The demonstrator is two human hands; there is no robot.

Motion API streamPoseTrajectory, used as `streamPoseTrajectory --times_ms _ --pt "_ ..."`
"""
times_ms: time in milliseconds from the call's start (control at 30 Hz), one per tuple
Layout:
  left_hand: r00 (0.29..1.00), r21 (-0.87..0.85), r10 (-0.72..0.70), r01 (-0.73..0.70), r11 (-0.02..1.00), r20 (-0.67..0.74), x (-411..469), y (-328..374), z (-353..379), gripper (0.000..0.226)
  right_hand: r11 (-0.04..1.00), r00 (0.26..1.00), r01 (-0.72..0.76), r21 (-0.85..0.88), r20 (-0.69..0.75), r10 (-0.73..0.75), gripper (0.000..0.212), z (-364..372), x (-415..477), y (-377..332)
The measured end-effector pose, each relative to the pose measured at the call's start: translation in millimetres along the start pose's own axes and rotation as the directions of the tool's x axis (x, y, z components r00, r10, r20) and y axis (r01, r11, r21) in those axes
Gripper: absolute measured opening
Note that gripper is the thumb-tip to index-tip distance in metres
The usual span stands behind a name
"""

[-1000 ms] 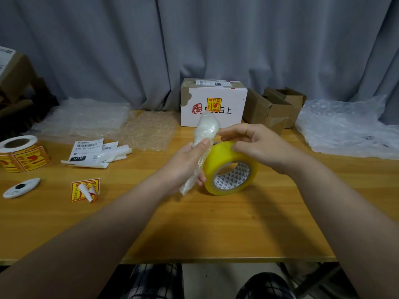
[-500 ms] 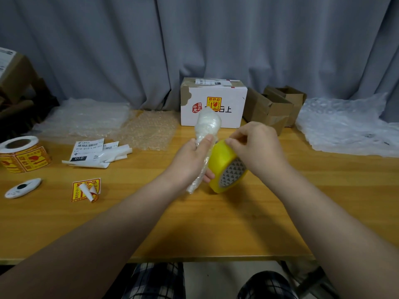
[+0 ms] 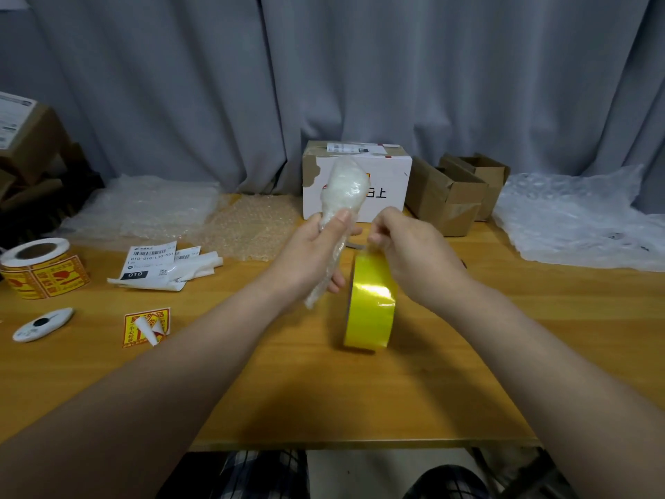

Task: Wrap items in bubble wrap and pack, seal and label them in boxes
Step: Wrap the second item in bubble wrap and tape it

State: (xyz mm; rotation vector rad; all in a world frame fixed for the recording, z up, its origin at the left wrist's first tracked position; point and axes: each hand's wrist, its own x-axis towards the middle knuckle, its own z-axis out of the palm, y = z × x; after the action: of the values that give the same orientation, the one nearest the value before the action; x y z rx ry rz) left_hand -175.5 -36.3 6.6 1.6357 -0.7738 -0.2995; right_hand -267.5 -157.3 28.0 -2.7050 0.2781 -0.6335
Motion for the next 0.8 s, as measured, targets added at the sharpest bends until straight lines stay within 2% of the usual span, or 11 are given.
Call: streamPoseTrajectory --times_ms 100,200,300,367,467,567,633,700,800 --pt "0.989 -0.021 -0.023 0.026 0.999 0.147 4.2 -6.4 2.3 0.037 0.991 0.997 0.059 0.12 0.043 -0.065 0.012 4.3 -1.7 -5.3" --pt "0.991 -0.042 -0.049 0.054 0.998 0.125 6.4 -14.3 5.2 0.046 0.937 0.998 0.014 0.35 0.059 -0.037 0.01 3.2 -2.4 2.8" --pt "0.993 -0.086 -0.054 0.063 0.994 0.105 7.2 -20.3 5.3 0.052 0.864 0.987 -0.111 0.491 0.153 0.04 0.036 -0.5 -3.4 15.8" --pt "0.993 -0.099 -0.056 0.066 0.993 0.101 7.2 -21.6 5.7 0.048 0.831 0.977 -0.166 0.53 0.201 0.067 0.029 -4.5 -4.3 21.1" --pt "0.994 -0.089 -0.067 0.075 0.993 0.089 7.0 -21.2 6.5 0.037 0.847 0.984 -0.139 0.513 0.165 0.062 0.002 -6.5 -6.3 22.5" --pt "0.992 -0.072 -0.08 0.087 0.994 0.093 6.9 -20.2 5.7 0.036 0.953 0.998 0.056 0.299 -0.039 -0.047 0.008 2.6 -7.5 18.8" --pt "0.99 0.051 -0.091 0.086 0.995 0.105 5.3 -20.6 4.5 0.039 0.954 0.98 0.182 0.238 -0.124 -0.157 0.007 11.3 -11.2 14.7" --pt "0.985 0.158 -0.11 0.088 0.983 0.132 2.7 -23.8 3.6 0.039 0.944 0.975 0.207 0.256 -0.129 -0.179 0.005 17.1 -15.2 14.2" --pt "0.992 0.204 -0.088 0.069 0.977 0.086 1.5 -27.6 -3.8 0.028 0.927 0.979 0.204 0.316 -0.091 -0.184 0.004 19.3 -16.7 14.7"
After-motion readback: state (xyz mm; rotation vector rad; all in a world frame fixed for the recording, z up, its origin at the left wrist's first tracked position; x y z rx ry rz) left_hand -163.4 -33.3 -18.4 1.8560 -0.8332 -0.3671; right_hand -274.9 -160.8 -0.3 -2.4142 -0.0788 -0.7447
